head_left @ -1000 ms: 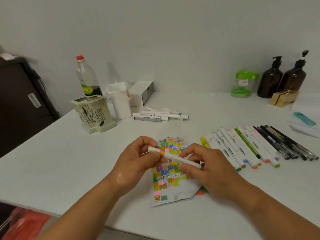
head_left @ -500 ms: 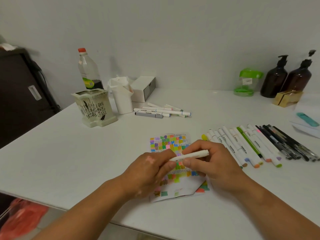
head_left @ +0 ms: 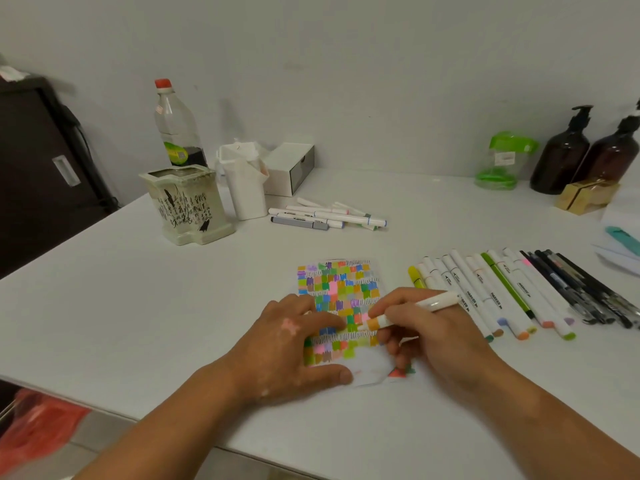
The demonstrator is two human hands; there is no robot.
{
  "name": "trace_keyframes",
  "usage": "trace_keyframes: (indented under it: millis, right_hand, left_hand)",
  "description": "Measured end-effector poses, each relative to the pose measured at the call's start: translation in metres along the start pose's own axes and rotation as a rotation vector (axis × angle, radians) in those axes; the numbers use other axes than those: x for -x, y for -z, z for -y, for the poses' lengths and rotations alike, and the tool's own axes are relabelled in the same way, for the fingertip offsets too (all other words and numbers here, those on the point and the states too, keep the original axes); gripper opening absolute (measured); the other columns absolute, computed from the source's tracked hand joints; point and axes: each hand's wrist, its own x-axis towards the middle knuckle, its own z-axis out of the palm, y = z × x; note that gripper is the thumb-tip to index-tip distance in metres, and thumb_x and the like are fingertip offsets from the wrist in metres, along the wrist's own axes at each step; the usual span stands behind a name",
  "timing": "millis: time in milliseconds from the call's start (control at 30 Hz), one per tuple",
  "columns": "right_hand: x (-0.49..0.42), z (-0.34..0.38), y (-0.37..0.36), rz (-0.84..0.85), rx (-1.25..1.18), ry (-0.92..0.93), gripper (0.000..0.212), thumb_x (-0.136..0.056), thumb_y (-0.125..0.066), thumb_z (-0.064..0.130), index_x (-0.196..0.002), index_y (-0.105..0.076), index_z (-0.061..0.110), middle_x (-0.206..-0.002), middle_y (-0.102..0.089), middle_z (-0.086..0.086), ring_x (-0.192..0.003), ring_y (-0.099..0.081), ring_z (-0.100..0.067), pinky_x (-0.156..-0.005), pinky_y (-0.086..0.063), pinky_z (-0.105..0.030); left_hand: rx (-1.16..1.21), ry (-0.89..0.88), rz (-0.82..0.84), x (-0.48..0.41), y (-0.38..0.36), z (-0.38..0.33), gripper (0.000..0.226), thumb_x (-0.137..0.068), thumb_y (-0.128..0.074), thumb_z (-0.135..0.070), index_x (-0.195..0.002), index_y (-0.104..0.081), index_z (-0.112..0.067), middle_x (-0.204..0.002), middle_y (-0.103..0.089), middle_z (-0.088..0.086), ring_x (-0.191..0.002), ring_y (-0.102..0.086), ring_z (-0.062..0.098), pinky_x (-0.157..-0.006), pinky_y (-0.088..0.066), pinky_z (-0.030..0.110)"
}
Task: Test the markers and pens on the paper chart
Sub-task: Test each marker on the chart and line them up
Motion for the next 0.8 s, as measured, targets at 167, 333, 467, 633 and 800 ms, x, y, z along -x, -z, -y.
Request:
trace_keyframes:
  millis: [167, 333, 467, 633, 800]
  right_hand:
    - [-0.0002, -0.0061, -0.0051, -0.075, 0.304, -0.03, 0.017, -0.083, -0.07, 0.008, -0.073, -0.074, 0.022, -0.064, -0.071, -0.007, -0.051, -0.062, -0.016, -0.046, -0.052, -0.027]
    - [0.0008, -0.0082, -0.0073, -0.071, 0.465, 0.004, 0.009, -0.081, -0.073, 0.017, -0.075, -0.074, 0.025, -0.063, -0.071, -0.003, -0.049, -0.063, -0.014, -0.045, -0.05, -0.023]
    - [0.0015, -0.009, -0.0069, -0.068, 0.468, 0.002, 0.01, -0.082, -0.074, 0.018, -0.077, -0.075, 0.027, -0.061, -0.07, -0.002, -0.049, -0.063, -0.014, -0.045, -0.049, -0.022]
    - [0.0019, -0.0073, -0.0063, -0.02, 0.494, -0.004, 0.006, -0.08, -0.075, 0.021, -0.077, -0.075, 0.025, -0.06, -0.068, -0.004, -0.047, -0.059, -0.014, -0.045, -0.048, -0.023]
    - [0.0007, -0.008, -0.0061, -0.059, 0.489, -0.006, 0.009, -0.082, -0.074, 0.018, -0.076, -0.074, 0.025, -0.06, -0.069, -0.005, -0.048, -0.062, -0.016, -0.046, -0.052, -0.024]
  left_hand:
    - [0.02, 0.089, -0.008, 0.0022, -0.0042, -0.0014, 0.078, -0.07, -0.045, -0.091, -0.138, -0.044, -0.051, -0.133, -0.042, -0.019, -0.116, -0.033, 0.003, -0.099, -0.035, 0.024]
    - [0.029, 0.106, -0.012, 0.0029, -0.0039, -0.0022, 0.078, -0.071, -0.048, -0.089, -0.138, -0.047, -0.049, -0.134, -0.045, -0.017, -0.117, -0.036, 0.004, -0.098, -0.038, 0.026]
    - [0.025, 0.098, -0.019, 0.0025, -0.0046, -0.0014, 0.079, -0.07, -0.046, -0.09, -0.137, -0.048, -0.049, -0.13, -0.048, -0.017, -0.109, -0.033, 0.0, -0.095, -0.035, 0.024]
    - [0.022, 0.096, -0.016, 0.0031, -0.0052, -0.0008, 0.08, -0.069, -0.043, -0.092, -0.136, -0.049, -0.048, -0.127, -0.049, -0.018, -0.103, -0.033, -0.001, -0.093, -0.036, 0.024]
    - [0.025, 0.102, -0.006, 0.002, -0.0045, -0.0012, 0.082, -0.068, -0.042, -0.093, -0.136, -0.049, -0.048, -0.124, -0.049, -0.019, -0.103, -0.035, 0.0, -0.092, -0.037, 0.024]
